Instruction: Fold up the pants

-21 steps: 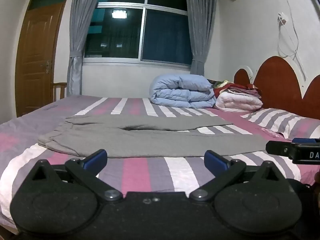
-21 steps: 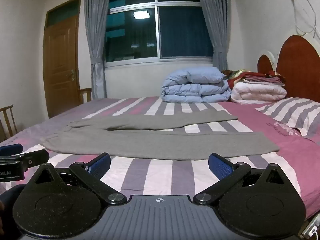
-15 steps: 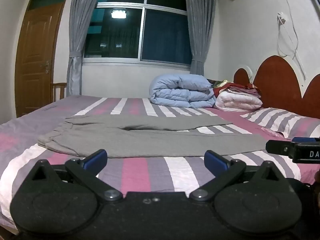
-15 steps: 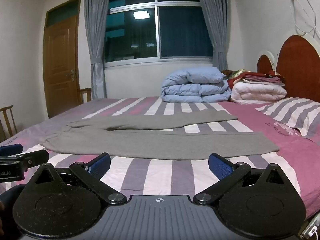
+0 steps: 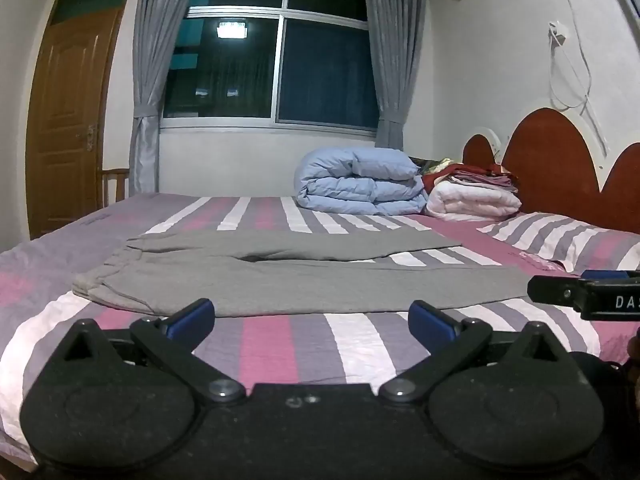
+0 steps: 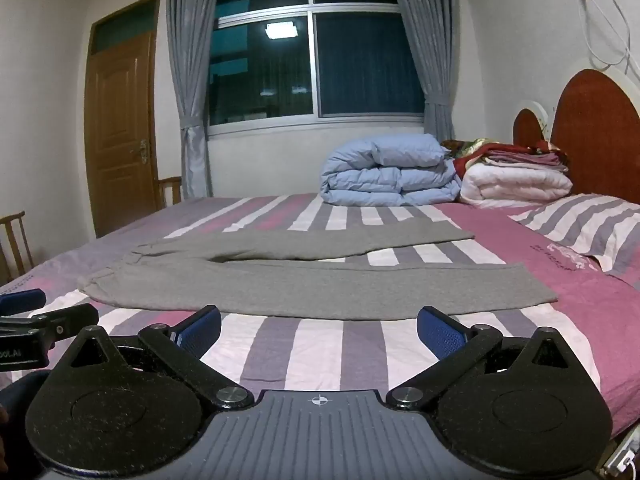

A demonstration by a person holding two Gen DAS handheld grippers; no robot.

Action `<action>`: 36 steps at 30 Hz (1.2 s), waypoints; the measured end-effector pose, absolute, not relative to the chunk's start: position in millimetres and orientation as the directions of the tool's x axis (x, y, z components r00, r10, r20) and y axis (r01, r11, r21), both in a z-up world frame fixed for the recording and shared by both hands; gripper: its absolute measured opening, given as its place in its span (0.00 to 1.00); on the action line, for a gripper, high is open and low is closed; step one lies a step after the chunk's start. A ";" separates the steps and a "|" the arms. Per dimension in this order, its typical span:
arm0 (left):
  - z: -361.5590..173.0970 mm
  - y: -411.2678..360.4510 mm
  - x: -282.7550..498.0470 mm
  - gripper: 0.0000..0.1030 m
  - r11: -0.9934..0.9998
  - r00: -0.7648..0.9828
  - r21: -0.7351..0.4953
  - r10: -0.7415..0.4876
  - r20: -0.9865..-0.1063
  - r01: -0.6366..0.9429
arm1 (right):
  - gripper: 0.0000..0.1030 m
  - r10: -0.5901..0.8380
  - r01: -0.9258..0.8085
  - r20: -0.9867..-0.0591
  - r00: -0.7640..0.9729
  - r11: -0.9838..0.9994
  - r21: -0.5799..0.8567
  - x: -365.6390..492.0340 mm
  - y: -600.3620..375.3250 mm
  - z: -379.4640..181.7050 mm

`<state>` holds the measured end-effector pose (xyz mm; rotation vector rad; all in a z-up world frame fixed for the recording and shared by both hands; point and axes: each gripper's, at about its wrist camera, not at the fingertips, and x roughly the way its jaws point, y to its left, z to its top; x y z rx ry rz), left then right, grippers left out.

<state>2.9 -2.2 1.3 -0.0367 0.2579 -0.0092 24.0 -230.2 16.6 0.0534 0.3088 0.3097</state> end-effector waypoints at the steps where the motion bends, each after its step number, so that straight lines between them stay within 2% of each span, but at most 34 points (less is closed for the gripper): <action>1: 1.7 -2.5 2.8 0.94 0.999 0.967 -0.037 -0.013 -0.255 0.003 | 1.00 0.308 -0.292 -0.291 0.906 0.951 0.099 24.2 -230.2 16.6; 36: 0.6 -2.1 0.9 0.94 0.999 0.969 -0.033 -0.013 -0.248 0.005 | 1.00 0.308 -0.292 -0.291 0.906 0.951 0.100 24.3 -230.9 17.9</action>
